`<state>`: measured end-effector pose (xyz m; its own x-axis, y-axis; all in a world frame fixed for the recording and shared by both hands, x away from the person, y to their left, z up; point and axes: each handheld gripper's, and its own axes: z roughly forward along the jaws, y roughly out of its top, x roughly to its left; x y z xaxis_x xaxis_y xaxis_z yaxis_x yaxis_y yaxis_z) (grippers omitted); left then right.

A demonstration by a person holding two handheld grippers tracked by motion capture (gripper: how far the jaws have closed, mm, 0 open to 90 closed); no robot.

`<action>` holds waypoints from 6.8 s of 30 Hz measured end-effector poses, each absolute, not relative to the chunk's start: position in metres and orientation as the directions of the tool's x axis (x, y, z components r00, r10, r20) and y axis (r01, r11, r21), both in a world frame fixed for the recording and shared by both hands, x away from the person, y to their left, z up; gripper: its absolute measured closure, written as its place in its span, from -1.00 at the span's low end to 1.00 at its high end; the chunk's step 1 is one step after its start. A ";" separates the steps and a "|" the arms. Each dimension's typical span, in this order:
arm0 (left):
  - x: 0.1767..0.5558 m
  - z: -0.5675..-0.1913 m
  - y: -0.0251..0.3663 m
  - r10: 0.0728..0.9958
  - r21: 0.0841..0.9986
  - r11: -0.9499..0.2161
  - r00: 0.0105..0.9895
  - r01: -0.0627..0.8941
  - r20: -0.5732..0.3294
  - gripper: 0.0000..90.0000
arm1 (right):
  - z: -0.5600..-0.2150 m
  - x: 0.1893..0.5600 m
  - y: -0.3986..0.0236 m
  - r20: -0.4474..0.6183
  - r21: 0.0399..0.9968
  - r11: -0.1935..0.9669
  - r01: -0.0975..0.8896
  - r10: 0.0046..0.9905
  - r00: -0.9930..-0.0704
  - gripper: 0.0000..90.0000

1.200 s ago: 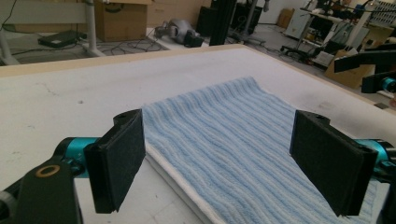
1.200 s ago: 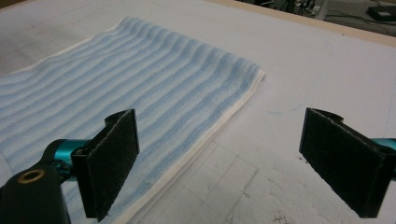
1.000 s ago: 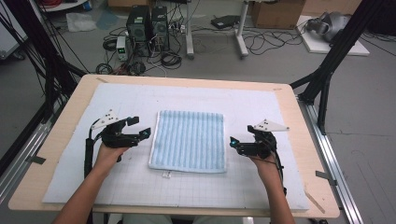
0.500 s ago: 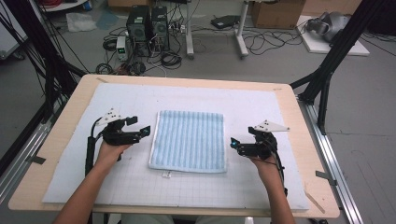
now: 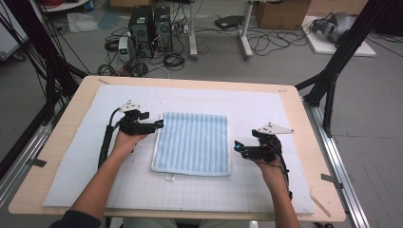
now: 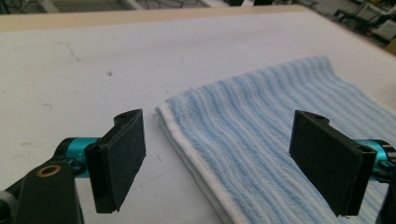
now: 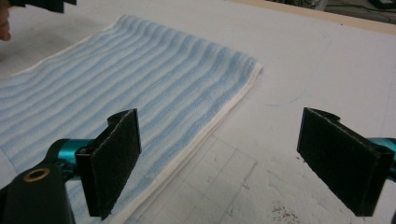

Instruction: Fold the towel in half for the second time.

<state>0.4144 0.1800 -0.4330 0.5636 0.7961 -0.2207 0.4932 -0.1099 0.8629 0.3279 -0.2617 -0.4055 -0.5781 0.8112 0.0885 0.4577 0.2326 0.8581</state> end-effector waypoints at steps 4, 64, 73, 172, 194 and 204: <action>0.421 -0.445 0.174 0.826 0.827 -0.138 0.524 0.545 -0.208 -0.51 | -0.405 0.328 -0.263 0.094 0.860 0.224 0.458 0.814 -0.574 -0.74; 0.471 -0.451 0.141 0.811 0.802 -0.323 0.583 0.502 -0.038 0.89 | -0.418 0.341 -0.249 0.119 0.822 0.250 0.512 0.804 -0.583 -0.74; 0.470 -0.450 0.142 0.812 0.800 -0.309 0.580 0.515 -0.060 0.91 | -0.417 0.384 -0.235 0.151 0.798 0.251 0.548 0.797 -0.585 -0.77; 0.320 -0.423 0.191 0.610 0.956 -0.175 0.788 0.235 -0.082 0.90 | -0.413 0.324 -0.231 0.095 0.882 0.263 0.391 0.713 -0.695 0.88; 0.289 -0.434 0.196 0.596 0.937 -0.201 0.795 0.285 -0.114 0.38 | -0.429 0.286 -0.240 0.099 0.855 0.300 0.423 0.707 -0.701 0.50; 0.304 -0.418 0.192 0.651 0.941 -0.123 0.741 0.315 -0.163 0.09 | -0.414 0.288 -0.238 0.118 0.884 0.210 0.418 0.764 -0.634 0.13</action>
<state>0.3043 0.1915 -0.4177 0.7409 0.6515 -0.1633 0.3153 -0.1226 0.9410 0.2881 -0.2384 -0.4138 -0.6342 0.7641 0.1179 0.4178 0.2104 0.8838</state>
